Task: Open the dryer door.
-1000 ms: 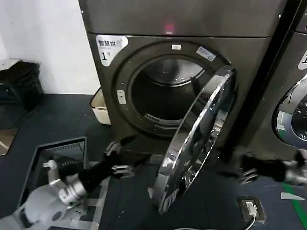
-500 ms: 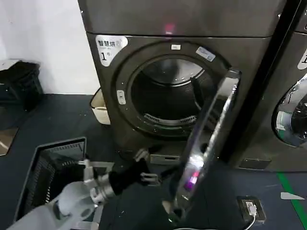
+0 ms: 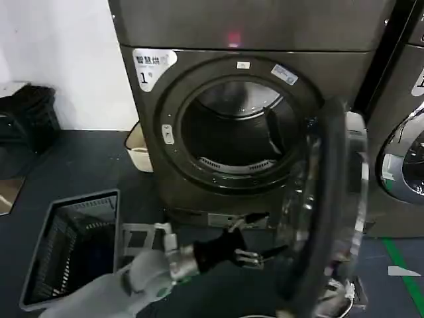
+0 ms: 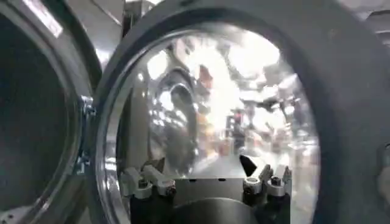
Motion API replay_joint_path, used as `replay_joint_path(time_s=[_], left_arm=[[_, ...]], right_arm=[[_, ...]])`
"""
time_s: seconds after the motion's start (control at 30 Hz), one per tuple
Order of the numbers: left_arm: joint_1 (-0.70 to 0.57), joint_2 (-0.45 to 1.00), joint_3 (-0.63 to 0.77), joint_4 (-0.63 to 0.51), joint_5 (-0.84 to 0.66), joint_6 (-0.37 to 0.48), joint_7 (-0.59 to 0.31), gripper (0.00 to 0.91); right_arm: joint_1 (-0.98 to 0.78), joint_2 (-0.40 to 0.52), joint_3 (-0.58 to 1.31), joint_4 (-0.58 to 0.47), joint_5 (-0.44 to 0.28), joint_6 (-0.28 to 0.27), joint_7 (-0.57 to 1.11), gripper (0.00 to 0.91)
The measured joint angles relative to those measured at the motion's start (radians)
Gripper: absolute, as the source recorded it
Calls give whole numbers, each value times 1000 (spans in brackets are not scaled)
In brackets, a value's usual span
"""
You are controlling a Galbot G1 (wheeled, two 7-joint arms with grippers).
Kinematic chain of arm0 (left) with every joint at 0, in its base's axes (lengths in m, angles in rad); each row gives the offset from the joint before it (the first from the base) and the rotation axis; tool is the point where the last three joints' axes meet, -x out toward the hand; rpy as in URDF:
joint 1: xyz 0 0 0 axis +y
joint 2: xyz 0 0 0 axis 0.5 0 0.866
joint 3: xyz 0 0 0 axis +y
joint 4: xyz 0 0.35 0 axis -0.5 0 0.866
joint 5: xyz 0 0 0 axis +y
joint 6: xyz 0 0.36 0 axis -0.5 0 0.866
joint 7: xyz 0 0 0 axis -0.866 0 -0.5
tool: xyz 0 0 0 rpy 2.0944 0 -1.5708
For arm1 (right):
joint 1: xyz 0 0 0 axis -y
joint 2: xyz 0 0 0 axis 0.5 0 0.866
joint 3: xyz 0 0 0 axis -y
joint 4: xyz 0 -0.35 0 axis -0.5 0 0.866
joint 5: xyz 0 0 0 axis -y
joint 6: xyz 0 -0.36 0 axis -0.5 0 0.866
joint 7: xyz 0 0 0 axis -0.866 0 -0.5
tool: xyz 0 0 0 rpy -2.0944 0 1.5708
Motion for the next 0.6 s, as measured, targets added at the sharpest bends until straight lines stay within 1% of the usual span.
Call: replay_joint_path(time_s=[0.2, 0.4, 0.5, 0.6], left_arm=[[-78, -97, 80, 88, 4, -7, -11, 907], [-141, -215, 134, 183, 27, -13, -31, 907], [-171, -276, 159, 233, 37, -21, -31, 907], [-207, -339, 188, 289, 38, -24, -32, 907]], right_arm=[[-36, -7, 100, -9, -26, -36, 61, 907], [-42, -12, 176, -25, -123, -31, 85, 907], [-51, -15, 203, -18, -133, -16, 80, 907], [-56, -28, 228, -19, -135, -12, 80, 907]])
